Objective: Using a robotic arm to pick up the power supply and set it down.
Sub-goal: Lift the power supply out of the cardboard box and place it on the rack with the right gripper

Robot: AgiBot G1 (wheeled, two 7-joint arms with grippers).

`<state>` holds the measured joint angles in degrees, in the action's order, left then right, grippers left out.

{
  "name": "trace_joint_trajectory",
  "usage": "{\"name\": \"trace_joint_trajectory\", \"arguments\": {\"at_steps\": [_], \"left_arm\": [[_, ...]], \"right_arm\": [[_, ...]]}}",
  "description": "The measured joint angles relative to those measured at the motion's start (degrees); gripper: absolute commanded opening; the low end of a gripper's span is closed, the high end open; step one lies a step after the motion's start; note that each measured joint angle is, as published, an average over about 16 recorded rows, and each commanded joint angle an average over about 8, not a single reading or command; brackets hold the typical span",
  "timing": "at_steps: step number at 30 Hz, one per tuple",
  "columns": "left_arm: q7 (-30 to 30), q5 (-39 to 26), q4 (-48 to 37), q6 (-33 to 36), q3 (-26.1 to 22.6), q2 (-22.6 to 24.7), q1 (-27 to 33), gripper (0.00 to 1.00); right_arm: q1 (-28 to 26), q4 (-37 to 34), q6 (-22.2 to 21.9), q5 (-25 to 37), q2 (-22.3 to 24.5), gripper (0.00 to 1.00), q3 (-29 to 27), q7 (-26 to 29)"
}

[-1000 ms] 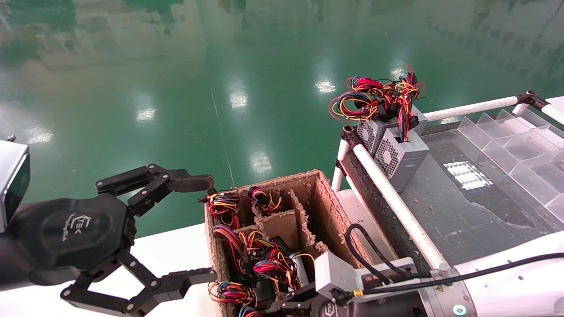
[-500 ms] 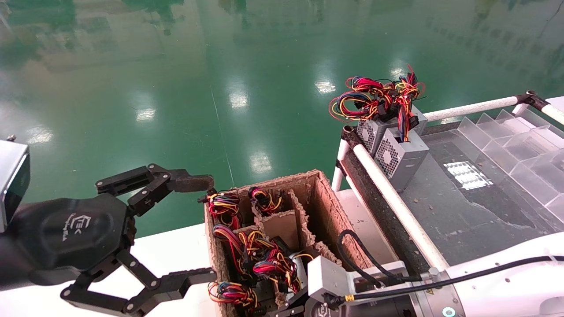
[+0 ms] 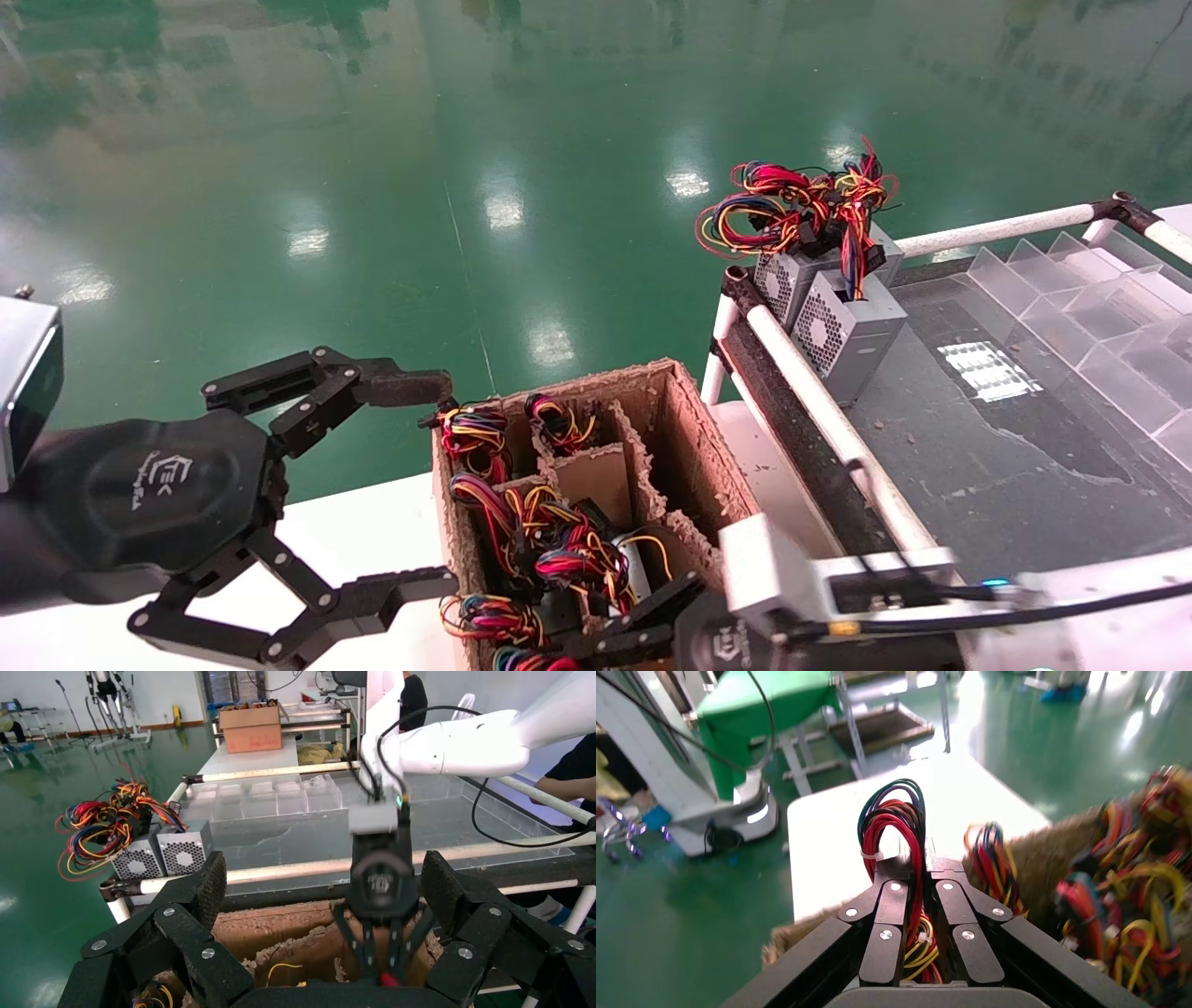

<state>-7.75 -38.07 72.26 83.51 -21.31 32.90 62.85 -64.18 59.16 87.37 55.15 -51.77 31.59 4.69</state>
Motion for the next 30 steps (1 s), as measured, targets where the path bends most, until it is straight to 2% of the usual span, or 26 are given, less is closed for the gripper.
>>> {"name": "trace_joint_trajectory", "arguments": {"at_steps": [10,17,23,30], "left_arm": [[0.0,0.0,0.0,0.0,0.0,0.0,0.0,1.0],[0.0,0.0,0.0,0.0,0.0,0.0,0.0,1.0],[0.0,0.0,0.0,0.0,0.0,0.0,0.0,1.0],[0.0,0.0,0.0,0.0,0.0,0.0,0.0,1.0]], "right_arm": [[1.8,3.2,0.4,-8.7,5.4,0.0,-5.7,-1.1],[1.7,3.0,0.3,-13.9,9.2,0.0,-9.9,-2.6],[0.2,0.1,0.5,-17.2,12.5,0.0,-13.2,-3.8],[-3.6,-6.7,1.0,-18.2,16.5,0.0,-15.7,-5.3]]}}
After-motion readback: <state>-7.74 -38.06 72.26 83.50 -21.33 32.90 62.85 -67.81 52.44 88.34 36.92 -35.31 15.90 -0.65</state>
